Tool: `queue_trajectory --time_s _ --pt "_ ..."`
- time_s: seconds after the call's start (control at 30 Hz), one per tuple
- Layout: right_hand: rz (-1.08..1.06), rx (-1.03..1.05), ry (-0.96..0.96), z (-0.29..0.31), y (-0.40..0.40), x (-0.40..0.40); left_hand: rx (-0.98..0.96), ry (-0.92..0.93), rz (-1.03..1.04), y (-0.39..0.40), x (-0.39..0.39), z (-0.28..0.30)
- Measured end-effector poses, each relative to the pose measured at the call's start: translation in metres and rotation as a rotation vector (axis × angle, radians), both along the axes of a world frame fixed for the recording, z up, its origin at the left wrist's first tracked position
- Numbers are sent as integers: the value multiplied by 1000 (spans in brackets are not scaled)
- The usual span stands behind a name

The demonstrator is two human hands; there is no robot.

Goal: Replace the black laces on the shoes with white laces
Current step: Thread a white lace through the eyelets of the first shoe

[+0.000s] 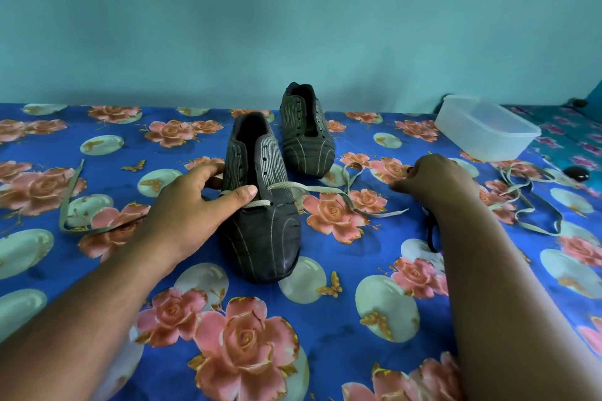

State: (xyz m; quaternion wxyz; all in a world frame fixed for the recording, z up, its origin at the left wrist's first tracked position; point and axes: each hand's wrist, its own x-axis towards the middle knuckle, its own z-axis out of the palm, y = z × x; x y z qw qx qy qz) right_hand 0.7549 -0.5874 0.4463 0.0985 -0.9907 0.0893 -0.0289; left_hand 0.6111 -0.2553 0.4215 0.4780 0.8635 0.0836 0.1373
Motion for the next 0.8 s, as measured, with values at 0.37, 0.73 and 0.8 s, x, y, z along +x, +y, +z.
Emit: queue_trajectory --time_s 0.37,0.73,0.8 --pt "214 -28 360 24 24 -27 17 25 8 -1 -2 3" --pt "286 649 -240 7 33 -12 -7 -31 43 -2 -3 6" --pt "388 817 -264 14 49 -25 19 -37 52 -4 -2 7"
